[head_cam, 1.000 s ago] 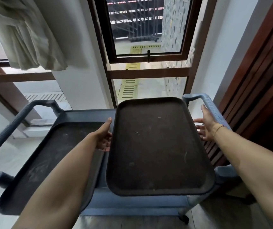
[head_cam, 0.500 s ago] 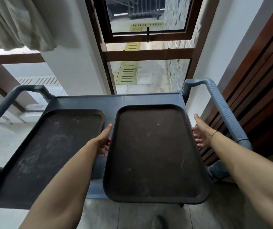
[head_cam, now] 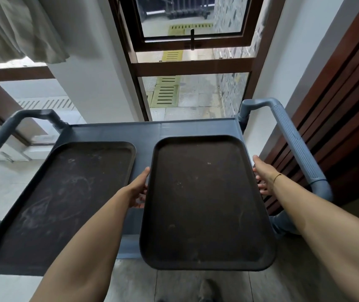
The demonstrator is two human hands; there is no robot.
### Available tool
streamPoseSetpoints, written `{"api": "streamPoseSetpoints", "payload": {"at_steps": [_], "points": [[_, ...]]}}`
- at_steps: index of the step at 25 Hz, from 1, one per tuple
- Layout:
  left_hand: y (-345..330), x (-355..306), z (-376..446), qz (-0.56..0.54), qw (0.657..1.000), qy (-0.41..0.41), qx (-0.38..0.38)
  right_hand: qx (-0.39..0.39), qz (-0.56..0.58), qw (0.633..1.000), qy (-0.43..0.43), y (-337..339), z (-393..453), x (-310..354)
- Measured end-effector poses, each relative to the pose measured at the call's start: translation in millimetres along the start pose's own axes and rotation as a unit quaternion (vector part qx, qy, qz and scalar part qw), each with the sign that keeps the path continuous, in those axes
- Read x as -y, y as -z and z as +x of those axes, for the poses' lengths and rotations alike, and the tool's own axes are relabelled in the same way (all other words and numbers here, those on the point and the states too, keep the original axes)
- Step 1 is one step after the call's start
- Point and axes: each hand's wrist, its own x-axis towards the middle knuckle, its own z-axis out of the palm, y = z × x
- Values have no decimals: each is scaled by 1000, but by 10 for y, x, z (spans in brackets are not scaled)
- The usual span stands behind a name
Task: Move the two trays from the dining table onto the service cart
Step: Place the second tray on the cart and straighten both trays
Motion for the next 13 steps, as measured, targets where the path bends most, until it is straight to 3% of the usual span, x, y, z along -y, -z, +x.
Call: {"api": "streamPoseSetpoints", "payload": {"at_steps": [3, 7, 13], "points": [[15, 18, -35, 23, 1000, -17, -12, -27, -36, 999, 30, -60, 9, 6], [12, 44, -97, 64, 989, -83, -107, -102, -233, 959, 128, -185, -113, 128], [364, 192, -345, 147, 942, -203, -223, -56, -339, 916, 205, -707, -311, 318]]}}
